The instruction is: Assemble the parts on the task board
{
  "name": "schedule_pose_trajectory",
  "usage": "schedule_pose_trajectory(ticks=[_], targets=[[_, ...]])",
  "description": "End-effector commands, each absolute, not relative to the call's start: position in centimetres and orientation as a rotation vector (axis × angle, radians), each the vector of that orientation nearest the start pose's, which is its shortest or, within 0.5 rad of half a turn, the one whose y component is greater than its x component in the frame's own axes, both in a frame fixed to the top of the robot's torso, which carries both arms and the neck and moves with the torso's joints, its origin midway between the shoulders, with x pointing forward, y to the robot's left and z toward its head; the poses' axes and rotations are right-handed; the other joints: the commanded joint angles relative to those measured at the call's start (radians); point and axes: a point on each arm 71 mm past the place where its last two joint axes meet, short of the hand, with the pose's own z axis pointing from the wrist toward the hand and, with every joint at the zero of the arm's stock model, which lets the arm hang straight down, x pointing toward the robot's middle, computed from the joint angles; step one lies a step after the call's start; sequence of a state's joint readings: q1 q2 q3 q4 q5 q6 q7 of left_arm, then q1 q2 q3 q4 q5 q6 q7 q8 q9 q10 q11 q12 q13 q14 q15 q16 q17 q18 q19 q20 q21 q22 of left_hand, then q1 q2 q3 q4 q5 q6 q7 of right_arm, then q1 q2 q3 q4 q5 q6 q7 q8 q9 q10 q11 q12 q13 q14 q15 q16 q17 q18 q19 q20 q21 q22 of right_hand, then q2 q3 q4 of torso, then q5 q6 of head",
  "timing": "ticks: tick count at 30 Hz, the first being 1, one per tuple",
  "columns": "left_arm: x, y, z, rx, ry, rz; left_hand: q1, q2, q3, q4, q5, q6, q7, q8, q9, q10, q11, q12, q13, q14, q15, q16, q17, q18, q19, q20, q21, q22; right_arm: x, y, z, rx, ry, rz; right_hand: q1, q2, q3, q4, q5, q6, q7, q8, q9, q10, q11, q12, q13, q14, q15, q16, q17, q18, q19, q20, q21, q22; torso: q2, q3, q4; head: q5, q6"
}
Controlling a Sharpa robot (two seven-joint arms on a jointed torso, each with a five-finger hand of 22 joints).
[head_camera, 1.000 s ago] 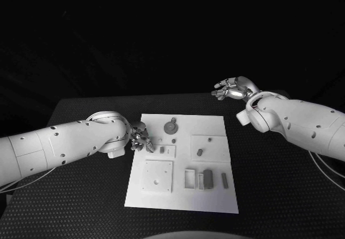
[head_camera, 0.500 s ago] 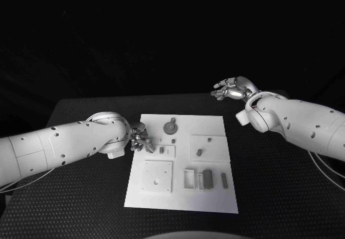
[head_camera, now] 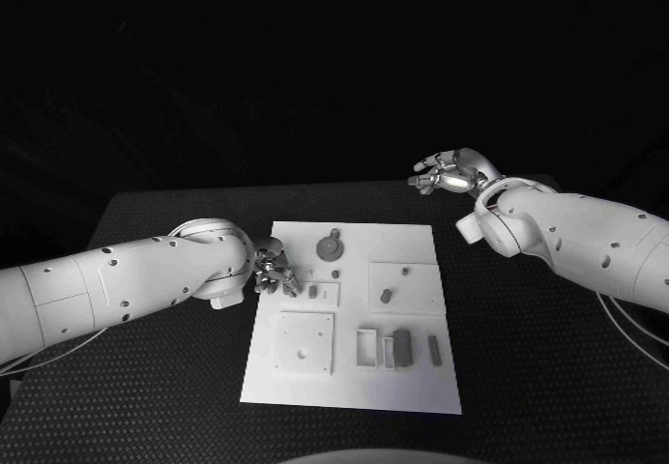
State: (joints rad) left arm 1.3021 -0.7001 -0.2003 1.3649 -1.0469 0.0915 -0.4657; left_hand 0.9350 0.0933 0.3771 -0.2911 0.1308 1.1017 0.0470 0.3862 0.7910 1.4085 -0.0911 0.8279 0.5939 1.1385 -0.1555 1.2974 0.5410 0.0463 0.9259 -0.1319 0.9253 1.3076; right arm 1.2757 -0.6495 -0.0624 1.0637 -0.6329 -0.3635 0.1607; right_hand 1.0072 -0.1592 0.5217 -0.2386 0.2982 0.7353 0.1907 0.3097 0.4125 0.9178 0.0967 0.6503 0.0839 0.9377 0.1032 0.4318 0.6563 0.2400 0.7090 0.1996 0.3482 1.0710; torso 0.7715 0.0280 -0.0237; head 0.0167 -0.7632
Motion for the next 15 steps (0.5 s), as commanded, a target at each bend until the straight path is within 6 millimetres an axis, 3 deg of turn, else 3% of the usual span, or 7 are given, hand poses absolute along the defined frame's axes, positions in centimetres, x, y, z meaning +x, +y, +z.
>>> schedule_pose_trajectory(ticks=[1,15], targets=[[49.78,19.17,-24.24,-0.112,2.344,-0.365,-0.013,-0.001,0.002,0.005,-0.005,0.061,-0.039,0.005,0.003,0.003,-0.008,0.007,-0.001,0.006,0.000,0.004,0.001,-0.014,0.008,-0.111,0.003,0.018,57.45,-24.78,-17.13,0.589,1.530,0.937,-0.004,0.000,-0.002,0.001,0.005,0.012,0.023,0.007,-0.002,-0.120,0.075,0.004,-0.001,-0.001,0.008,-0.006,0.001,-0.012,0.006,0.002,-0.007,0.001,0.000,0.0003,0.0004,0.000,0.000],[49.83,19.11,-24.21,-0.093,2.337,-0.355,-0.014,-0.008,0.008,0.003,-0.001,0.071,-0.040,0.005,0.006,0.005,-0.008,0.010,-0.001,0.006,0.000,0.005,0.002,-0.013,0.009,-0.112,0.004,0.019,57.43,-24.82,-17.12,0.589,1.529,0.937,-0.005,0.000,-0.002,0.001,0.005,0.011,0.023,0.007,-0.002,-0.120,0.075,0.004,-0.002,-0.001,0.008,-0.006,0.002,-0.012,0.006,0.002,-0.008,0.002,0.000,-0.0001,0.0008,-0.002,0.000]])
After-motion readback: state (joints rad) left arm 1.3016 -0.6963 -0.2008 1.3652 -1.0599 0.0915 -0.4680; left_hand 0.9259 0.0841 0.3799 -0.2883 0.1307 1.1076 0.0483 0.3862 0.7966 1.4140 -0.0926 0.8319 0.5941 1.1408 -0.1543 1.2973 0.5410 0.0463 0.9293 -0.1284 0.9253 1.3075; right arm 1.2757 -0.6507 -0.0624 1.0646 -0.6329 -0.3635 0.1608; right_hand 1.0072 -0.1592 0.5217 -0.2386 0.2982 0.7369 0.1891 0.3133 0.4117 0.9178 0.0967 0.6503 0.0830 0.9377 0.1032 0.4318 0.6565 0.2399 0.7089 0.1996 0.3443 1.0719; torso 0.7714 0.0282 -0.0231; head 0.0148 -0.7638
